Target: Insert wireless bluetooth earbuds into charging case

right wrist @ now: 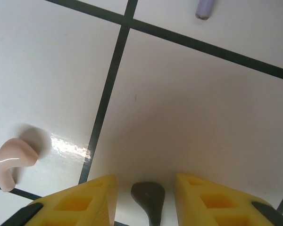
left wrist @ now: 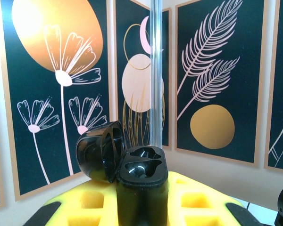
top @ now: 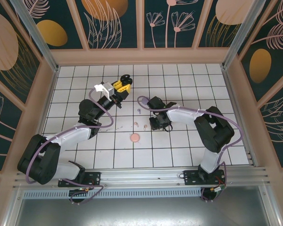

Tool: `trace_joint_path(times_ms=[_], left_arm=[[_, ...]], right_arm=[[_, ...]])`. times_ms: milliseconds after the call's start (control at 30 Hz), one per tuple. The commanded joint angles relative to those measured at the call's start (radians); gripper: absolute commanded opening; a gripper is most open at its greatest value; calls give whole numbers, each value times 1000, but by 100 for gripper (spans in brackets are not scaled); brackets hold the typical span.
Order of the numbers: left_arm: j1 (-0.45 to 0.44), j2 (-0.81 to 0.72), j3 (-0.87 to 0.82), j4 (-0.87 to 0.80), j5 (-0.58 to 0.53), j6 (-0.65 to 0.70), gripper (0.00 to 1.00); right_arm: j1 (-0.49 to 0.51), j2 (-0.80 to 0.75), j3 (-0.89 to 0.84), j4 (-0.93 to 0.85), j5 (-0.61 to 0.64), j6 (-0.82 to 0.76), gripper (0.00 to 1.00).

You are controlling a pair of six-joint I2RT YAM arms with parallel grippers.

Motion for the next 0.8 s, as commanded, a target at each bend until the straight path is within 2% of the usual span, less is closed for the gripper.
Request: trace_joint_path(times_ms=[0, 400, 767], left_arm=[[-5, -15, 23, 13, 1, 20, 0], [-5, -19, 25, 7, 1, 18, 0], [-11, -36, 23, 2, 31, 82, 0]], right_arm=[[8, 12, -4, -30, 17, -7, 34], [7, -15, -16, -23, 9, 7, 20], [8, -191, 78, -68, 38, 41, 18]])
